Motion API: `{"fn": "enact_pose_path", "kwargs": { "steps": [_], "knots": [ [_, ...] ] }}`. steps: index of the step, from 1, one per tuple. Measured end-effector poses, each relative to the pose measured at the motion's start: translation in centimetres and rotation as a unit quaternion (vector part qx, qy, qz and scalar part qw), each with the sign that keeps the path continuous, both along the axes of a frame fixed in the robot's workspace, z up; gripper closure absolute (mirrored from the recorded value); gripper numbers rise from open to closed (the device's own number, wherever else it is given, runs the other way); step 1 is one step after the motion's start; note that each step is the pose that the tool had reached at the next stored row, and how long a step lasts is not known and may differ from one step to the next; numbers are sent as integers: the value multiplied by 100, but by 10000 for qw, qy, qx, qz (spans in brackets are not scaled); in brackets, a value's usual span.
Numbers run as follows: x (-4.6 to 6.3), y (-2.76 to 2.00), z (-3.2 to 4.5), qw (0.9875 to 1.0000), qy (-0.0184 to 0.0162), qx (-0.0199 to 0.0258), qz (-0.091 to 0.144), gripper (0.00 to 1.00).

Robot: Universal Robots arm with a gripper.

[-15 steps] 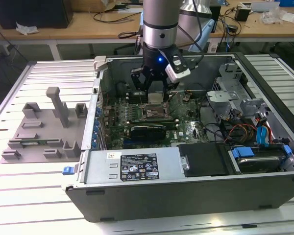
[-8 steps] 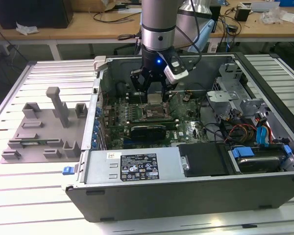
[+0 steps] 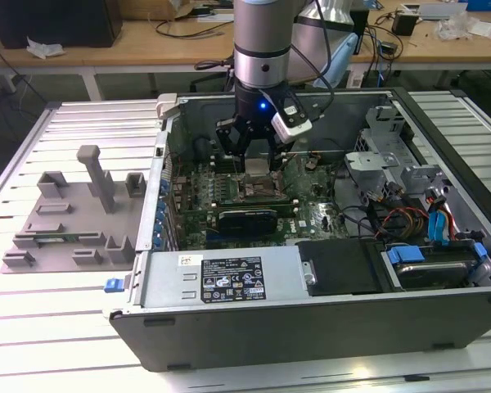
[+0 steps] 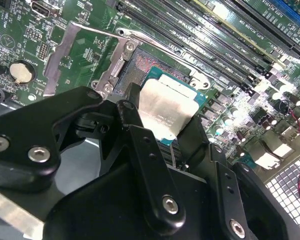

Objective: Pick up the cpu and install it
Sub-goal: 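Place the cpu into insertion slot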

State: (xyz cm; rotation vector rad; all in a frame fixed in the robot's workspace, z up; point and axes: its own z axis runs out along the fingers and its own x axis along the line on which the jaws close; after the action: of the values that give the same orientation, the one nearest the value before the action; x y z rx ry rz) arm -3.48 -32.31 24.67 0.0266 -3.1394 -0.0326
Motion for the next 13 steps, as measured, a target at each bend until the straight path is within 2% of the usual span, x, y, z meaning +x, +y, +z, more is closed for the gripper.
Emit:
{"fn": "enact_pose_path", "kwargs": {
  "steps": [9,13],
  "knots": [
    [0,0,-1,10000,0,0,-14,45],
    [0,0,-2,9997,0,1,-238,45]
  ]
}}
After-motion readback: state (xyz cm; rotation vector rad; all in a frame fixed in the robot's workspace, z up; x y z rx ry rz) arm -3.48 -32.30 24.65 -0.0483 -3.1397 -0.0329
